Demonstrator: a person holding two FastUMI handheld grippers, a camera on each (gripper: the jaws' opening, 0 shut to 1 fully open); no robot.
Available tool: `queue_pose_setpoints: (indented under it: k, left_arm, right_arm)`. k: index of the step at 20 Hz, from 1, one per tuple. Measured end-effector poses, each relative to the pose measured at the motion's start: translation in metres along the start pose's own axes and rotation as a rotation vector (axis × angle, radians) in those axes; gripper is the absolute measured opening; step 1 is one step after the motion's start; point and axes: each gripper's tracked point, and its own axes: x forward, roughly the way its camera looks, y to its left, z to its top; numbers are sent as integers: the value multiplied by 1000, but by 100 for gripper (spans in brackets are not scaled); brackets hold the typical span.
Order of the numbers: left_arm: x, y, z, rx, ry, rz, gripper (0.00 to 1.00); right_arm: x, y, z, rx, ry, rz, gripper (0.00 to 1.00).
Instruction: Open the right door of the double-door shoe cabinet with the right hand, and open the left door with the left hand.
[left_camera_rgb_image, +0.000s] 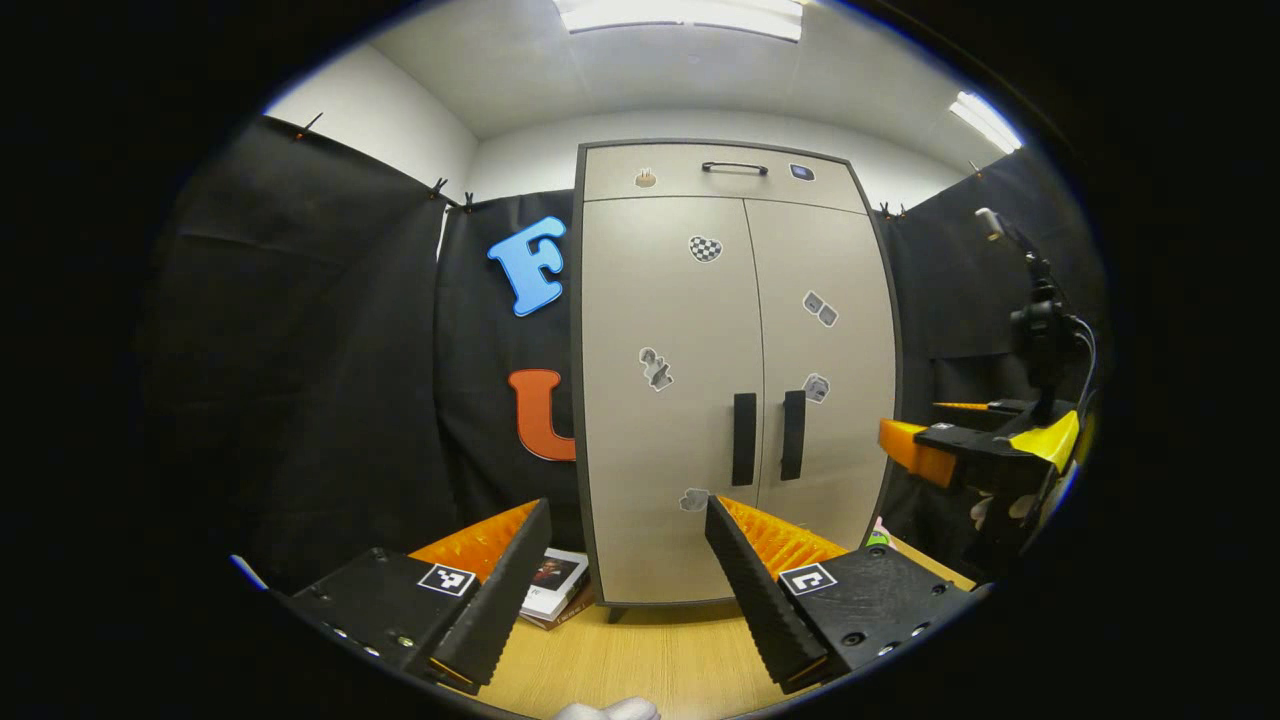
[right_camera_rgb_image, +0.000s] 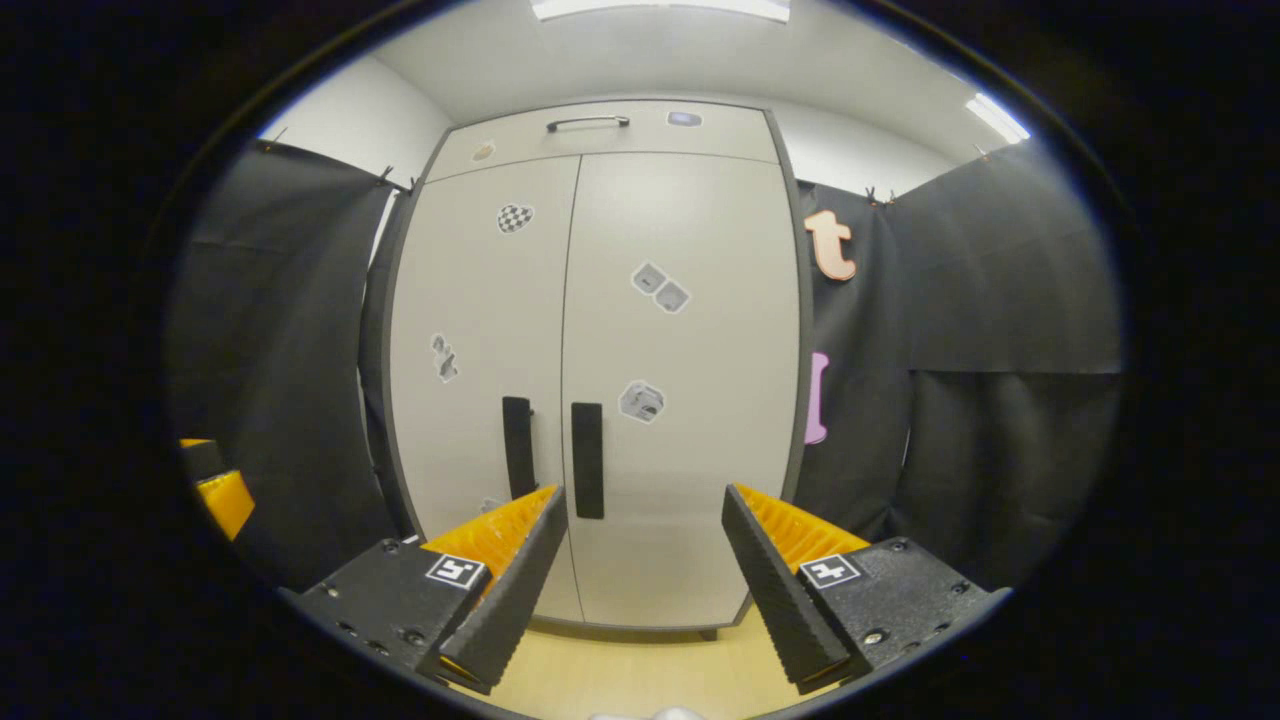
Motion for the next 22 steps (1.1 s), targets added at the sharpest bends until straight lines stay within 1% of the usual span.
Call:
queue_pose_setpoints:
  k: [1, 6, 9, 11, 12, 15, 19, 20, 22]
  left_arm:
    - [-1, 3, -1, 2, 4, 17, 94]
    - [-11, 15, -1, -5, 16, 93, 94]
    - [-16, 24, -1, -11, 20, 139, 94]
    - [-20, 30, -1, -16, 22, 165, 95]
    - [-21, 33, 0, -16, 21, 178, 94]
    - [-22, 45, 0, -18, 24, 215, 94]
    - [-22, 49, -1, -11, 26, 234, 94]
    - [-21, 49, 0, -14, 22, 236, 94]
    - [-19, 49, -1, -19, 24, 238, 95]
  right_arm:
    - [14, 6, -3, 2, 3, 6, 98]
    - [90, 33, -20, -11, 58, 30, 99]
    - [123, 44, -27, -26, 77, 26, 98]
    - [140, 43, -30, -19, 89, 7, 97]
    - [147, 41, -33, -24, 97, 1, 92]
    - [160, 43, -36, -22, 111, 9, 87]
    - [175, 40, -39, -16, 127, -3, 80]
    - [173, 39, -39, -6, 130, -13, 75]
    - [174, 37, -38, -9, 128, -31, 70]
